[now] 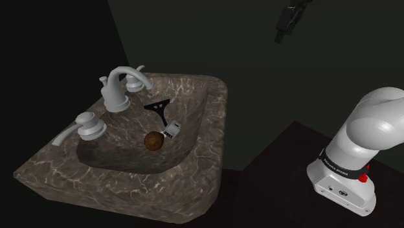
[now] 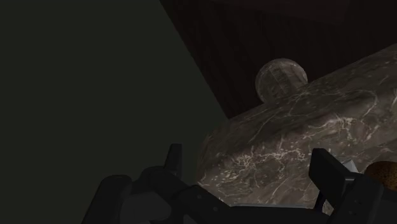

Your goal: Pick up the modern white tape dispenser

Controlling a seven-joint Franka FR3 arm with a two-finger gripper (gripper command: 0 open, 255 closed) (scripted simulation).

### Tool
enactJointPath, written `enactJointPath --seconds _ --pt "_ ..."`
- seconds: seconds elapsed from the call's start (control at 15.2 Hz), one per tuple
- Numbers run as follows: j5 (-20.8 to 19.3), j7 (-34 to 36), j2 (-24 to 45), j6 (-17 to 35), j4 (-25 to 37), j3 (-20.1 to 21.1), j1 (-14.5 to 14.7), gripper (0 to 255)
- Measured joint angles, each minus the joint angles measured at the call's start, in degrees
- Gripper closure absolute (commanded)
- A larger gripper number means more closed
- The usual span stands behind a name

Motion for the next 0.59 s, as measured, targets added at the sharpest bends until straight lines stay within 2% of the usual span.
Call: enactJointPath --seconds 0.2,0.59 --pt "0.6 0.0 0.9 2.0 -0.9 0.3 0.5 0" --pt "3.3 -0.1 6.3 13.2 -6.1 2.0 2.9 0"
